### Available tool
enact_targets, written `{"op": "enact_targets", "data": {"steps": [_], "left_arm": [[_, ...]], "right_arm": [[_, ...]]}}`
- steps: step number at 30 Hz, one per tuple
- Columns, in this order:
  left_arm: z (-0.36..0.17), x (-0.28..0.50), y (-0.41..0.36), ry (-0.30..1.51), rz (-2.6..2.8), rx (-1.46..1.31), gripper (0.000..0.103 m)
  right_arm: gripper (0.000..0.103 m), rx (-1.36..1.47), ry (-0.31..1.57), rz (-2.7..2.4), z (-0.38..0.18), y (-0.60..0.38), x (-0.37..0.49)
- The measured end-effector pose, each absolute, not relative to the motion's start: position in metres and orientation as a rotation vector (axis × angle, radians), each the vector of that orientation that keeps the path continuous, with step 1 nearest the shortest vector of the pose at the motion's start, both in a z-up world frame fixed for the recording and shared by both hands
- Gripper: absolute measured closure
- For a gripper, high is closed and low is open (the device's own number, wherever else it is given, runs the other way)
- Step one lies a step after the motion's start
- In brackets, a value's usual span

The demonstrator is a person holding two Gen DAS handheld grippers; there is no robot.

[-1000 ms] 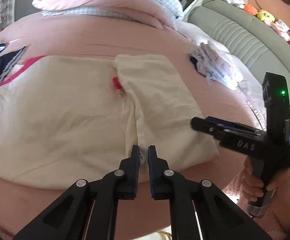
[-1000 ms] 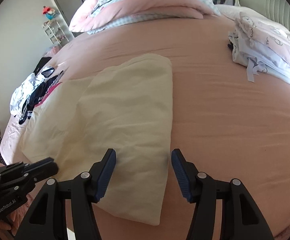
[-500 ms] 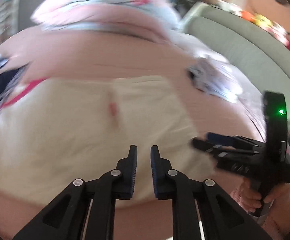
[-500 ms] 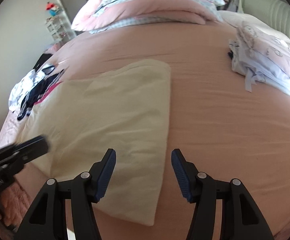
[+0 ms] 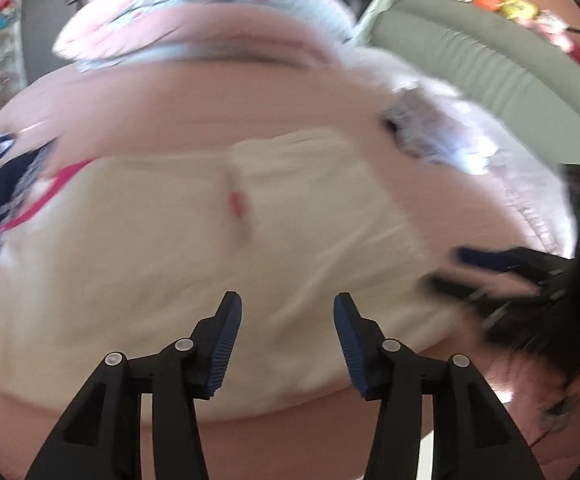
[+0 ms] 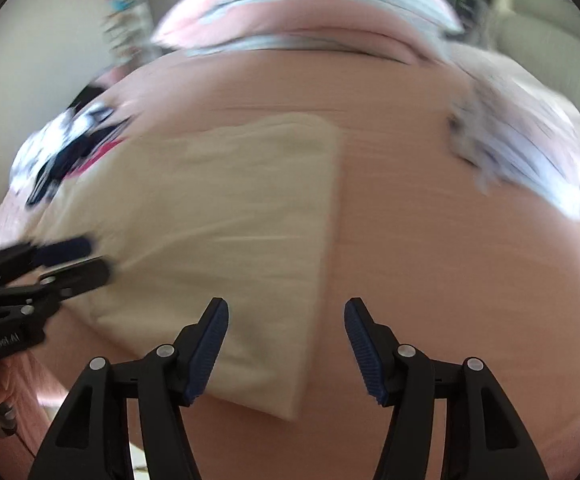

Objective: Fold clothes

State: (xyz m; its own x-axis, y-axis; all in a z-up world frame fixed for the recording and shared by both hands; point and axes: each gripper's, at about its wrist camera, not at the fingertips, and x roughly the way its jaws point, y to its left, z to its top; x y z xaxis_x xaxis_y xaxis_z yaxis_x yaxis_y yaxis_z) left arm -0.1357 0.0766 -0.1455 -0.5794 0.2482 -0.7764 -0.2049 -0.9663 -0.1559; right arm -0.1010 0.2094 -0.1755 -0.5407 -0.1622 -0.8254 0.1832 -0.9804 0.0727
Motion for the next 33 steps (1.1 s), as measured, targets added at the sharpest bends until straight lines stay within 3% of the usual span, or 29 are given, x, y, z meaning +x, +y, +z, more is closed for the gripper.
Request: {"op": "enact_targets", "data": {"steps": [3, 4, 8, 12, 17, 20, 25, 29, 33], "left_arm": [[-0.177, -0.138, 0.083, 0.154, 2.579, -1.478, 0.054], [-0.178, -0.135, 0.073, 0.09, 2.586, -1.474, 0.054], [-0.151, -0.131, 0.034, -0.161, 2.722, -1.422, 0.055], [-0.134, -0.156, 0.047, -0.17, 2.675, -1.221, 0.055], [-0.175, -0.195, 0.067, -0.067, 2.555, -1.397, 0.052], [-0.175, -0.187, 0.044, -0.183, 2.622, -1.407, 0.053], [-0.159, -0.155, 0.008, -0.362, 2.77, -1.347, 0.055], [-0.148, -0.137, 0.045, -0.243, 2.6, -1.259, 0.054], [-0.177, -0.128, 0.064, -0.053, 2.562, -1.435, 0.054]], "right_arm": [[0.044, 1.467, 0.229, -2.565, -0.194, 0.197, -0.088], [0.044, 1.494, 0.286, -2.559, -0.199, 0.196, -0.083], [0.044, 1.484, 0.12, -2.614, -0.184, 0.223, -0.074], [0.044, 1.351, 0.023, -2.67, -0.167, 0.222, -0.091], [0.044, 1.377, 0.054, -2.61, -0.181, 0.202, -0.124], [0.044, 1.498, 0.018, -2.595, -0.193, 0.215, -0.127], [0.043, 1.437, -0.087, -2.755, -0.168, 0.256, -0.114], [0.043, 1.412, -0.265, -2.645, -0.17, 0.254, -0.111], [0.043, 1.503, -0.077, -2.57, -0.187, 0.218, -0.101]]}}
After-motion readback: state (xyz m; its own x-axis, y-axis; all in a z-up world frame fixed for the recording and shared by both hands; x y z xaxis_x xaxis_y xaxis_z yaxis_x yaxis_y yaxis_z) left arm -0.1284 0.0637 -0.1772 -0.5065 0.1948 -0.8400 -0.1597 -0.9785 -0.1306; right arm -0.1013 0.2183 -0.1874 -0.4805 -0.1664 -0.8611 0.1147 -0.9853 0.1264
